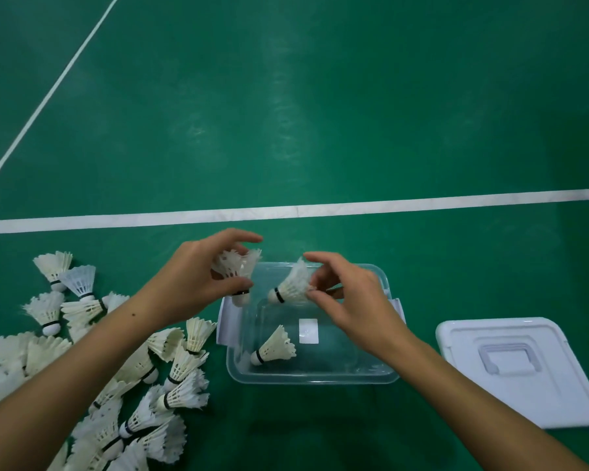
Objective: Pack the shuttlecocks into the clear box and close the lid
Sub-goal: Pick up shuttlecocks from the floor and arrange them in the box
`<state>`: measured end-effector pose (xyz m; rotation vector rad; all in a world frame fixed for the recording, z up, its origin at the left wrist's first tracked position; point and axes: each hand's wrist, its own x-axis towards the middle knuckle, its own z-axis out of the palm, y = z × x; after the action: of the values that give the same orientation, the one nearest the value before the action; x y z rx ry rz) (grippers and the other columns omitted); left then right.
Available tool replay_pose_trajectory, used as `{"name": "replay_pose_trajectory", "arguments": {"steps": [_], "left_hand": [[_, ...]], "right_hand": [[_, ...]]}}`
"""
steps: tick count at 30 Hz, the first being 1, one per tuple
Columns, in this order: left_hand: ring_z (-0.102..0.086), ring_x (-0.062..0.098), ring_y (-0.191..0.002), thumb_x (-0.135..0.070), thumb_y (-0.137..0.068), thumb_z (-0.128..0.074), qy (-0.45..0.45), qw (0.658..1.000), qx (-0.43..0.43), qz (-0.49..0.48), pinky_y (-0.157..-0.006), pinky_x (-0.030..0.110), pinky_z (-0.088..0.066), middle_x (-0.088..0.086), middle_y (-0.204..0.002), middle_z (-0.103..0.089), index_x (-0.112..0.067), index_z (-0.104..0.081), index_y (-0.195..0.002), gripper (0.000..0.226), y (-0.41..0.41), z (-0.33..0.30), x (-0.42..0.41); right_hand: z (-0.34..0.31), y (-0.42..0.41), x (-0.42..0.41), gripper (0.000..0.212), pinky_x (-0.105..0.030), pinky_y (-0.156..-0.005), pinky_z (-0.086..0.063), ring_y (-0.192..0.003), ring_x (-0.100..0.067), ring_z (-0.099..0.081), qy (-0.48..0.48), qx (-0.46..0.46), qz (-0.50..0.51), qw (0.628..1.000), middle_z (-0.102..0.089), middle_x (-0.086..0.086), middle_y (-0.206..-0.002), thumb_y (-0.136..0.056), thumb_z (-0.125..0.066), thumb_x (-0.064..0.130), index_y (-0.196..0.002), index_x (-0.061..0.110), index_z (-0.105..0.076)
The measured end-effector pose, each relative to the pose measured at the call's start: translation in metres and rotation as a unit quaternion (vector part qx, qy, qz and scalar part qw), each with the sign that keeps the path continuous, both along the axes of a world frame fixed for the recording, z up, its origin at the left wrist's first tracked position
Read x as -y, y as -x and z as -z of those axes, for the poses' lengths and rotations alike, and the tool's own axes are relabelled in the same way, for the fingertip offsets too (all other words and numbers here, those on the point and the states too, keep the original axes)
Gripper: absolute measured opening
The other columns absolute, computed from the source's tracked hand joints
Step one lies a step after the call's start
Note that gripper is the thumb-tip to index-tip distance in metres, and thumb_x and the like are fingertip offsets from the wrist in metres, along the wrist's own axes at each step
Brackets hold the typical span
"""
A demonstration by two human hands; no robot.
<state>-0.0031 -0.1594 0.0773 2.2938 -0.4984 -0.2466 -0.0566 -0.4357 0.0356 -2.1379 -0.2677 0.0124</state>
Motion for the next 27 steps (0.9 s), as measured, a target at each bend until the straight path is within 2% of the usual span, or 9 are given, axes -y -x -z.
{"name": "replay_pose_trajectory", "arguments": {"steps": [3, 5, 9, 11, 17, 19, 21, 24, 27], "left_hand": [[-0.07, -0.006, -0.091, -0.023, -0.078, -0.091, 0.007, 0.999, -0.01, -0.047, -0.079, 0.009, -0.056, -0.017, -0.112, -0.069, -0.036, -0.057, -0.135, 0.068, 0.006, 0.006, -0.008], [-0.07, -0.009, -0.089, -0.023, -0.076, -0.091, 0.002, 0.997, -0.004, -0.071, -0.078, 0.008, -0.056, -0.019, -0.109, -0.07, -0.031, -0.062, -0.126, 0.058, 0.011, 0.008, -0.011], [-0.074, 0.004, -0.081, -0.018, -0.079, -0.088, -0.002, 0.995, 0.083, -0.056, -0.078, 0.031, -0.063, -0.012, -0.096, -0.078, -0.022, -0.076, -0.104, 0.027, 0.017, 0.012, -0.02], [-0.074, 0.009, -0.088, -0.015, -0.083, -0.085, 0.0, 0.988, 0.155, -0.025, -0.08, 0.04, -0.064, -0.009, -0.101, -0.078, -0.017, -0.079, -0.098, 0.017, 0.019, 0.014, -0.022], [-0.072, 0.024, -0.102, -0.012, -0.088, -0.082, -0.002, 0.968, 0.252, -0.007, -0.085, 0.046, -0.06, -0.002, -0.109, -0.076, -0.008, -0.079, -0.09, 0.005, 0.017, 0.014, -0.025], [-0.07, 0.027, -0.104, -0.011, -0.09, -0.082, -0.005, 0.966, 0.259, 0.001, -0.086, 0.048, -0.059, 0.002, -0.115, -0.074, -0.007, -0.079, -0.089, 0.005, 0.017, 0.013, -0.024], [-0.066, 0.029, -0.108, -0.012, -0.09, -0.082, -0.009, 0.965, 0.261, 0.004, -0.09, 0.047, -0.056, 0.008, -0.125, -0.067, -0.008, -0.079, -0.088, 0.005, 0.019, 0.012, -0.021], [-0.054, 0.035, -0.129, -0.022, -0.088, -0.079, -0.024, 0.961, 0.277, 0.011, -0.105, 0.046, -0.048, 0.016, -0.146, -0.053, -0.013, -0.082, -0.085, 0.009, 0.023, 0.008, -0.016], [-0.057, 0.024, -0.136, -0.012, -0.088, -0.084, 0.013, 0.976, 0.217, 0.025, -0.11, 0.041, -0.049, 0.011, -0.158, -0.044, -0.014, -0.08, -0.086, 0.004, 0.023, 0.005, -0.012]], "right_hand": [[0.025, 0.01, 0.019, 0.054, -0.037, -0.091, -0.057, -0.093, -0.009, -0.065, 0.072, -0.06, 0.017, 0.995, -0.066, 0.013, -0.097, -0.096, -0.074, 0.013, -0.146, 0.02, -0.055], [0.039, 0.014, 0.018, 0.061, -0.036, -0.093, -0.055, -0.093, -0.007, -0.064, 0.104, -0.107, 0.007, 0.989, -0.065, 0.012, -0.096, -0.097, -0.072, 0.012, -0.152, 0.019, -0.047], [0.062, 0.013, 0.004, 0.073, -0.037, -0.091, -0.057, -0.09, -0.011, -0.064, 0.11, -0.178, -0.001, 0.978, -0.067, 0.005, -0.093, -0.097, -0.07, 0.007, -0.159, 0.022, -0.033], [0.071, 0.011, -0.002, 0.076, -0.035, -0.088, -0.059, -0.088, -0.011, -0.066, 0.107, -0.205, -0.009, 0.973, -0.067, 0.002, -0.092, -0.097, -0.07, 0.005, -0.159, 0.022, -0.031], [0.088, 0.005, -0.018, 0.08, -0.02, -0.077, -0.053, -0.084, -0.008, -0.065, 0.098, -0.282, -0.054, 0.953, -0.066, 0.003, -0.093, -0.092, -0.077, 0.006, -0.158, 0.019, -0.033], [0.093, 0.004, -0.021, 0.082, -0.021, -0.077, -0.054, -0.082, -0.008, -0.063, 0.09, -0.303, -0.071, 0.946, -0.064, 0.005, -0.089, -0.089, -0.08, 0.005, -0.157, 0.017, -0.036], [0.099, 0.004, -0.02, 0.082, -0.031, -0.086, -0.057, -0.083, -0.011, -0.062, 0.083, -0.323, -0.078, 0.94, -0.062, 0.006, -0.087, -0.087, -0.082, 0.004, -0.155, 0.016, -0.038], [0.1, 0.002, -0.014, 0.088, -0.037, -0.093, -0.059, -0.086, -0.014, -0.066, 0.045, -0.352, -0.074, 0.932, -0.066, 0.002, -0.09, -0.082, -0.088, 0.005, -0.155, 0.016, -0.04], [0.09, 0.001, -0.005, 0.088, -0.04, -0.095, -0.06, -0.094, -0.022, -0.074, 0.03, -0.343, -0.067, 0.937, -0.07, -0.002, -0.104, -0.079, -0.091, 0.008, -0.152, 0.017, -0.044]]}}
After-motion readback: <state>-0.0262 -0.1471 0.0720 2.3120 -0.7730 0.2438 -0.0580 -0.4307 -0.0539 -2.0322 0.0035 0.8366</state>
